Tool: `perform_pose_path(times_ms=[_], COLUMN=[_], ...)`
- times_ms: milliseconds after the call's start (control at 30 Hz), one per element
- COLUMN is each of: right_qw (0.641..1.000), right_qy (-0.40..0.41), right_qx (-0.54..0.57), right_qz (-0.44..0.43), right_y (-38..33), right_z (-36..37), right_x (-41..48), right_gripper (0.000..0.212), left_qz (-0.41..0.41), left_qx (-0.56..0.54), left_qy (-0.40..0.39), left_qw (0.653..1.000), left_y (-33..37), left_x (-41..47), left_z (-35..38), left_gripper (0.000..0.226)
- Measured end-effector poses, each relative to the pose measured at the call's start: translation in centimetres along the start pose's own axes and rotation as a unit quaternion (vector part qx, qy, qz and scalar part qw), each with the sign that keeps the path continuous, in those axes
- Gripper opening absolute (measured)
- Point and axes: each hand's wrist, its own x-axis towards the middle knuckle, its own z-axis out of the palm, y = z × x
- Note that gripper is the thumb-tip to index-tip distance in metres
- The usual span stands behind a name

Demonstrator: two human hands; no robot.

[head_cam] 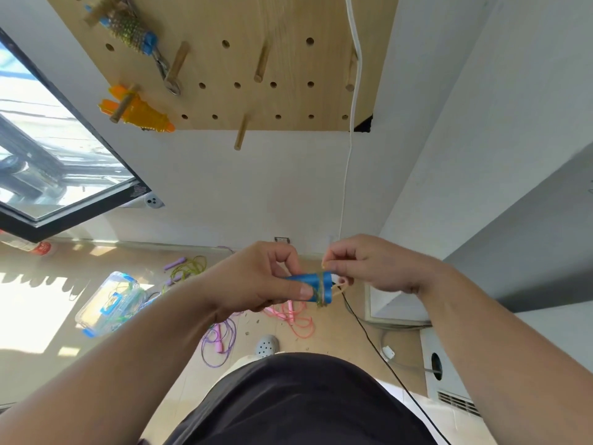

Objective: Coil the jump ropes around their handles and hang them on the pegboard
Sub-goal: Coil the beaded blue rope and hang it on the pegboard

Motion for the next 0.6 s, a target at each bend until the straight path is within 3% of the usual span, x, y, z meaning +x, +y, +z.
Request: perform_pose_path(times_ms=[167,300,433,600], right_qw=[0.990,0.969,0.963,0.949], right_qy=[-0.022,0.070,0.160,0.283], right_qx=[-0.142,-0.236,-0.215,-0.100], right_qz=[0.010,0.009,-0.006,-0.098], right_y=[-2.4,-4.0,-3.7,-2.5], right_z=[-0.6,1.7,4.4,6.3], right_x=[2.0,2.7,2.1,0.6], right_gripper=[0.012,0.019,0.026,0.033], left_qz=[-0.015,-0.030,-0.015,0.002], left_qx=[0.189,0.246,0.198,-0.051], left_qy=[0.084,0.172,0.249,0.279], left_qw=[0.978,0.954,0.948,0.959], left_y=[-1.1,-1.6,-2.0,-1.1], left_x=[1.0,1.9,2.5,2.5], left_z=[0.3,0.1,-0.1,0.3], left_gripper=[0.031,0.032,0.037,0.037])
